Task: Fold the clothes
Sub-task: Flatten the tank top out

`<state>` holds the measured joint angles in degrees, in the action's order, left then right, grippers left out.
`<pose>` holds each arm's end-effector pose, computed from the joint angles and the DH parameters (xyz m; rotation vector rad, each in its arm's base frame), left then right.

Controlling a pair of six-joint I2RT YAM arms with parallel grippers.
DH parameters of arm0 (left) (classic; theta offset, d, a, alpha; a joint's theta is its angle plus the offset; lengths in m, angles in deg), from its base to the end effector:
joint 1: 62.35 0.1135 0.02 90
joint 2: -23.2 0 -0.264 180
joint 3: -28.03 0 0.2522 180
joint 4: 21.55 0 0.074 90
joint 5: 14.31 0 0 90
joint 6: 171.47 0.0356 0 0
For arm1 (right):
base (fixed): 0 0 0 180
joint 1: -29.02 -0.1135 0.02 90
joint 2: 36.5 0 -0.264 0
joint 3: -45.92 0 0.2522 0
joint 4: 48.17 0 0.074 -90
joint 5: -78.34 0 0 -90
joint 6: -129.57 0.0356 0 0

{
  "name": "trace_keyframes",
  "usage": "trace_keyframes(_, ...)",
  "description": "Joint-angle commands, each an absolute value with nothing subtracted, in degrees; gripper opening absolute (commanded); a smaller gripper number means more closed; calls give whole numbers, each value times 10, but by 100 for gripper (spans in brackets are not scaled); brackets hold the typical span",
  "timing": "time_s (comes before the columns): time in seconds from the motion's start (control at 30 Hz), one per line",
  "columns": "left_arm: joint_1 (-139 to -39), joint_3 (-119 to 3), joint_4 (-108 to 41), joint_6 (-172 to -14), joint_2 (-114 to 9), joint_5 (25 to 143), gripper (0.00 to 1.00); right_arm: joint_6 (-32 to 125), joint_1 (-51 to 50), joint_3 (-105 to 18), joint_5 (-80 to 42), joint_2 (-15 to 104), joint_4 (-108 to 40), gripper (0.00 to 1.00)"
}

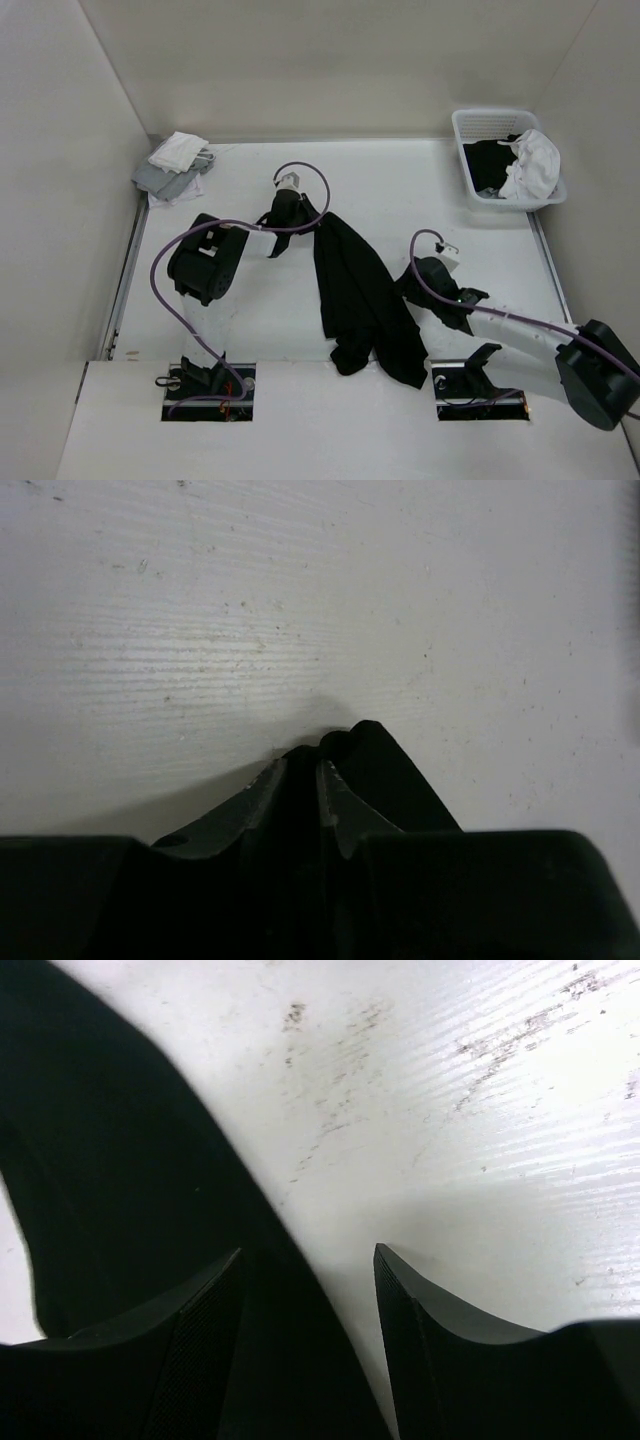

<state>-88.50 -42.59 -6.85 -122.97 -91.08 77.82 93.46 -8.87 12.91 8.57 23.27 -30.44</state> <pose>0.3647 -0.1805 0.1270 -0.2657 2.1497 -0.7442 0.1566 0.1063 0.1528 0.4941 2.2701 0.4100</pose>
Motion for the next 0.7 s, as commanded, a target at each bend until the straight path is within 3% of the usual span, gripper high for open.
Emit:
trace_keyframes(0.0, -890, -406, -46, -1233, -830, 766, 15, 921, -87, 66, 83, 305, -296, 60)
trace_keyframes(0.03, -891, -404, -46, -1232, -824, 765, 15, 920, -87, 60, 75, 318, -299, 60)
trace_keyframes(0.1, -892, -396, -52, -1230, -802, 761, 12, 913, -87, 46, 42, 356, -326, 50)
trace_keyframes(0.13, -892, -393, -56, -1232, -796, 762, 10, 914, -85, 41, 20, 374, -347, 36)
trace_keyframes(0.23, -893, -387, -72, -1233, -777, 763, 5, 913, -75, 24, 5, 403, -373, 6)
trace_keyframes(0.27, -895, -385, -79, -1234, -768, 762, 3, 904, -71, 8, 8, 408, -375, 2)
trace_keyframes(0.4, -891, -354, -92, -1235, -703, 753, 1, 838, -42, -98, 44, 412, -380, 0)
trace_keyframes(0.67, -845, -336, -181, -1260, -450, 701, 0, 680, 9, -598, 13, 550, -273, 1)
